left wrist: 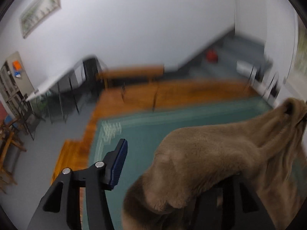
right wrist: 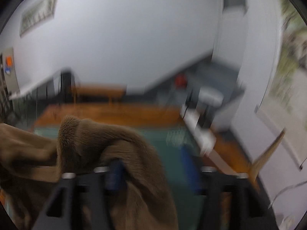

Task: Fold clothes
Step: 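Lower the blanket onto the table and open both grippers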

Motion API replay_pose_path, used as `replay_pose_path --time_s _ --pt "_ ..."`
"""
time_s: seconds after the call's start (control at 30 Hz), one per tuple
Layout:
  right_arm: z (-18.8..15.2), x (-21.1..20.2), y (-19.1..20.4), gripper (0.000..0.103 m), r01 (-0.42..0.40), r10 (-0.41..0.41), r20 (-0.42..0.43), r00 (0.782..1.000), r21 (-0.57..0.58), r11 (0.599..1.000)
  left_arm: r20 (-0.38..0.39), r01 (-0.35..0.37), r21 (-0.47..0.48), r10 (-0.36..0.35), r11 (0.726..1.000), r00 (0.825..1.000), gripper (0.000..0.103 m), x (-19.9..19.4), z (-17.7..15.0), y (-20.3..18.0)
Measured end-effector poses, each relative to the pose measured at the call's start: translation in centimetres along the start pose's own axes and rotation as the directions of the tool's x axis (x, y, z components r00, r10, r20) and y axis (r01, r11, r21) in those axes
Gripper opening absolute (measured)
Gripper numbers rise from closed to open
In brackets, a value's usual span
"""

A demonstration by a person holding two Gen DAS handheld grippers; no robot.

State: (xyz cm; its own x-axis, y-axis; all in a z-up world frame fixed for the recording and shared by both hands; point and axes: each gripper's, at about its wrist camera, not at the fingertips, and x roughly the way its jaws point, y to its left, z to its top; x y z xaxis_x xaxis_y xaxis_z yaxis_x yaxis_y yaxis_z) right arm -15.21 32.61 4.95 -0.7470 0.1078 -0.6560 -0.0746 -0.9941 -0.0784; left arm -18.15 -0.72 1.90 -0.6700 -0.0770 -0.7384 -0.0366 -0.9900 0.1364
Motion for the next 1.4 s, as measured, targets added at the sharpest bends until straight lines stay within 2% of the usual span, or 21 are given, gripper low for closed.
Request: replay_pose_path --time_s 0.07,0.17,0.23,0.3,0.5,0.57,0.7,0.83,0.93,1.0,1.03,1.13,1.27,1.33,1.4 --pt "-1.6 2.3 0.4 0.069 -0.032 0.031 -0.068 0.997 -0.01 0.999 -0.079 0.001 0.04 0.002 0.999 0.997 0.057 3.6 -1.8 -1.0" --pt "-4.9 2.9 0.3 0.072 -0.039 0.035 -0.101 0.994 -0.036 0.999 -0.117 0.013 0.056 -0.007 0.998 0.993 0.057 5.5 -4.1 -1.5" --pt "-7.2 3.1 0.4 0.072 -0.059 0.056 -0.129 0.99 -0.018 0.998 -0.116 0.022 0.053 -0.015 0.998 0.993 0.058 5.8 -4.5 -1.3" --pt "-7.0 3.4 -0.6 0.072 -0.1 0.102 -0.148 0.984 0.015 0.995 -0.115 0.029 0.049 -0.024 0.998 0.993 0.063 6.0 -4.9 -1.2" --pt "-5.9 6.4 3.2 0.075 -0.2 0.183 -0.224 0.957 -0.059 0.978 -0.104 0.043 0.033 -0.039 0.999 0.994 0.065 8.2 -2.5 -1.5" --pt "-5.6 7.7 5.0 0.075 -0.22 0.188 -0.254 0.949 -0.102 0.97 -0.084 0.025 0.046 -0.021 0.999 0.996 0.065 8.8 -0.9 -1.7" --pt "-4.5 11.5 7.4 0.075 -0.263 0.21 -0.338 0.917 -0.12 0.957 -0.091 -0.015 -0.018 0.013 1.0 0.996 0.065 11.0 2.0 -0.4" --pt "-1.9 14.6 8.5 0.075 -0.197 0.153 -0.31 0.938 -0.116 0.973 -0.122 -0.023 -0.125 0.008 0.992 0.992 0.065 12.9 4.0 1.8" --pt "0.6 14.6 7.7 0.075 -0.136 0.125 -0.221 0.967 -0.038 0.99 -0.15 0.015 -0.189 -0.044 0.982 0.988 0.065 13.4 4.2 3.0" --pt "1.3 14.2 7.1 0.075 -0.142 0.144 -0.21 0.967 0.025 0.99 -0.204 0.06 -0.249 -0.113 0.967 0.972 0.07 14.2 3.8 3.7" --pt "1.3 13.9 6.9 0.075 -0.17 0.176 -0.217 0.96 0.044 0.984 -0.234 0.084 -0.265 -0.149 0.961 0.961 0.072 14.6 3.4 3.9" --pt "0.0 12.3 7.3 0.075 -0.234 0.227 -0.253 0.941 0.005 0.972 -0.29 0.12 -0.231 -0.187 0.965 0.939 0.072 14.4 2.1 3.5" --pt "-2.6 8.7 7.6 0.075 -0.296 0.263 -0.28 0.923 -0.082 0.952 -0.276 0.147 -0.118 -0.174 0.982 0.945 0.075 11.4 0.2 1.9" --pt "-3.6 8.1 7.4 0.075 -0.304 0.265 -0.303 0.915 -0.089 0.949 -0.274 0.138 -0.08 -0.155 0.987 0.949 0.08 10.5 -0.5 1.3" --pt "-4.4 8.3 6.9 0.076 -0.302 0.259 -0.331 0.907 -0.084 0.95 -0.273 0.119 -0.042 -0.126 0.992 0.954 0.08 10.1 -0.9 0.6"
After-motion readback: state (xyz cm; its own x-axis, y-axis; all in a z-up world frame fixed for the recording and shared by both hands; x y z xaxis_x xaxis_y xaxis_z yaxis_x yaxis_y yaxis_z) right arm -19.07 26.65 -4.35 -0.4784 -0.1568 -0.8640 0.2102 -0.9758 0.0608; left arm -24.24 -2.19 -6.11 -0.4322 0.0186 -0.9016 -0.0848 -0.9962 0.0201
